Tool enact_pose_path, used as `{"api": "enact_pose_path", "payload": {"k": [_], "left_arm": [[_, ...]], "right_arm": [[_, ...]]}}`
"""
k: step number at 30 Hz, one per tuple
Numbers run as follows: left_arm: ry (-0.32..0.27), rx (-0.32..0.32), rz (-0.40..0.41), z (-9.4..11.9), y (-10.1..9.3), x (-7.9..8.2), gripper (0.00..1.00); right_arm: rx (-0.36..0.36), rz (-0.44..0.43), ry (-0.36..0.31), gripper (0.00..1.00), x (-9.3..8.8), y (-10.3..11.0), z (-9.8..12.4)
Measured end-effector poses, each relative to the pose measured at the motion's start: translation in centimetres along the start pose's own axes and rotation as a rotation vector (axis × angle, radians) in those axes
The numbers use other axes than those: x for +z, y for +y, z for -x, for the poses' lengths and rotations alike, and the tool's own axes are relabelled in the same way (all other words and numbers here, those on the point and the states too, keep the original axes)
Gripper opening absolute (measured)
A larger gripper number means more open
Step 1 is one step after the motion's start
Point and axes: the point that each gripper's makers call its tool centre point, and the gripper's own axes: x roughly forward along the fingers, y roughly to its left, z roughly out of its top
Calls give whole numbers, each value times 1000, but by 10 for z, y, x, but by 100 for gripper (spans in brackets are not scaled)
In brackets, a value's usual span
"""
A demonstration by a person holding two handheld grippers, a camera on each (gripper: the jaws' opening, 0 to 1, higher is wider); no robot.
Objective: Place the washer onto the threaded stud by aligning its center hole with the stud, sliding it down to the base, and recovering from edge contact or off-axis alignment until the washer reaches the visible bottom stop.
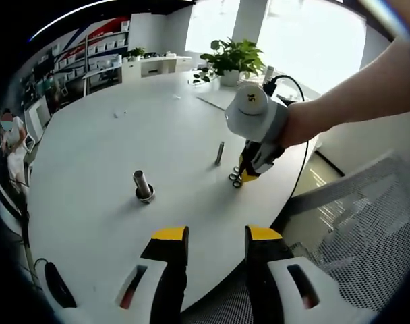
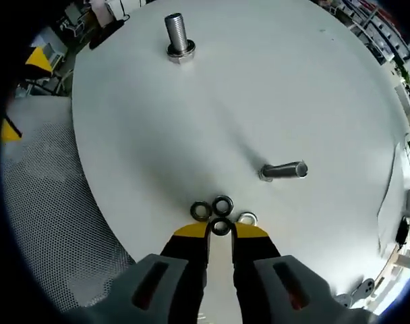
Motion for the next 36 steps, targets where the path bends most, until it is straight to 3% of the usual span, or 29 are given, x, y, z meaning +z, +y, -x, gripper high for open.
{"api": "enact_pose_path", "payload": {"k": [7, 18, 29, 36], "left_arm": [[1, 5, -6, 0, 1, 0, 31], [-3, 10, 1, 1, 4, 0, 31], [-1, 9, 5, 0, 4, 0, 31], [-5, 5, 4, 1, 2, 1, 31]], "right_arm": [[-33, -46, 11, 14, 0, 0, 1], [-47, -232, -215, 13, -3, -1, 3], [-58, -273, -264, 13, -1, 0, 15], [-74, -252, -275, 13, 2, -9, 29]]}}
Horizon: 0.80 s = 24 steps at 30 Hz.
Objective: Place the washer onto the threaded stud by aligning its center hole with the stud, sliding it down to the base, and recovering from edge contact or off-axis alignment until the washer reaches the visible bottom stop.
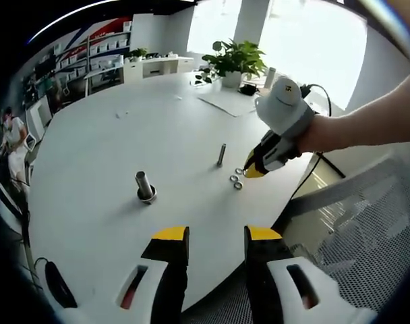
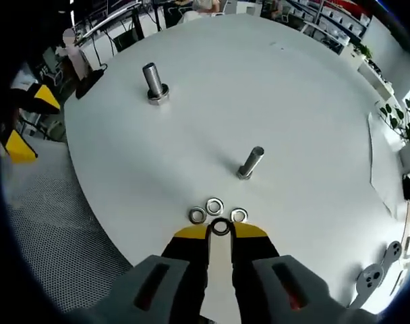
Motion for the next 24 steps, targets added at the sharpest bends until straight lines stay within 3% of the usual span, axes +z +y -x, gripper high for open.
{"api": "enact_pose_path", "payload": {"k": [15, 24], "left_arm": [[0, -11, -2, -1, -3, 0, 31], [1, -20, -10, -1, -5, 0, 31]], "right_arm": [[-39, 61, -90, 13, 53, -17, 25], [-54, 99, -85, 13, 64, -23, 19]]}}
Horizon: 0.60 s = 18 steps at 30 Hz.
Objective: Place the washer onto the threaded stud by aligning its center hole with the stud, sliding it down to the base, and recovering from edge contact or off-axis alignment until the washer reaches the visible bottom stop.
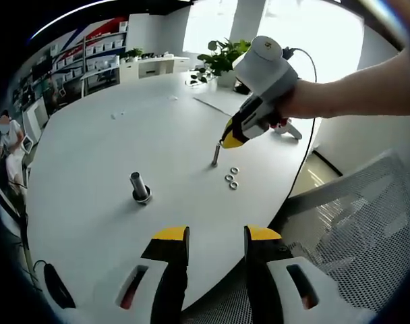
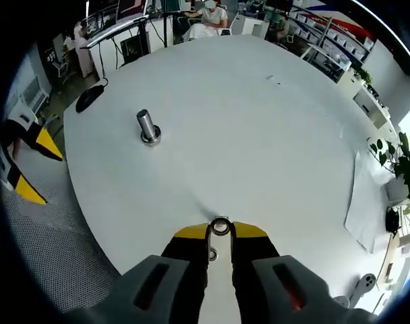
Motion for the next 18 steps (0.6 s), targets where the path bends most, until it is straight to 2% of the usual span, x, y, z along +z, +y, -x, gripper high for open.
{"api": "enact_pose_path", "payload": {"k": [18], "left_arm": [[11, -13, 1, -2, -3, -3, 31]], "right_arm": [[29, 27, 67, 13, -3, 1, -21]]}}
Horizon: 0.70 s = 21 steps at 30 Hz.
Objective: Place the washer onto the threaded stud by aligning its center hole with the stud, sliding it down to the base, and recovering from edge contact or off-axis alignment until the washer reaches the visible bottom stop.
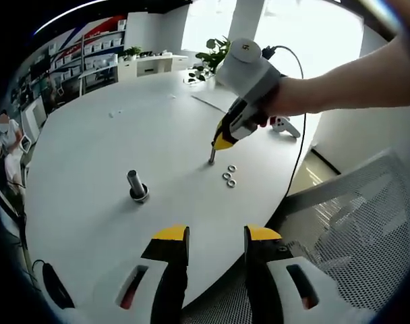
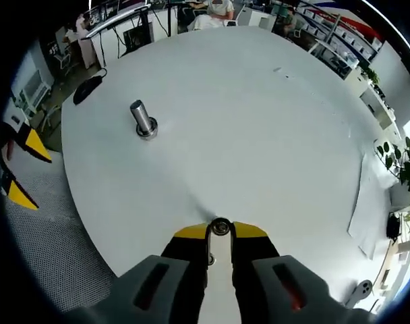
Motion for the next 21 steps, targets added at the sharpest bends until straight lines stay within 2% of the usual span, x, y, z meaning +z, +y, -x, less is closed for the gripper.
{"api": "enact_pose_path", "payload": {"k": [11, 16, 21], "left_arm": [[13, 0, 0, -1, 0, -3, 30], [24, -6, -9, -2, -3, -5, 30], [9, -1, 9, -1, 0, -3, 31]], "right_arm": [[31, 7, 60, 13, -10, 4, -24], [35, -14, 63, 14, -13, 4, -28], [38, -22, 58, 14, -16, 5, -30]]}}
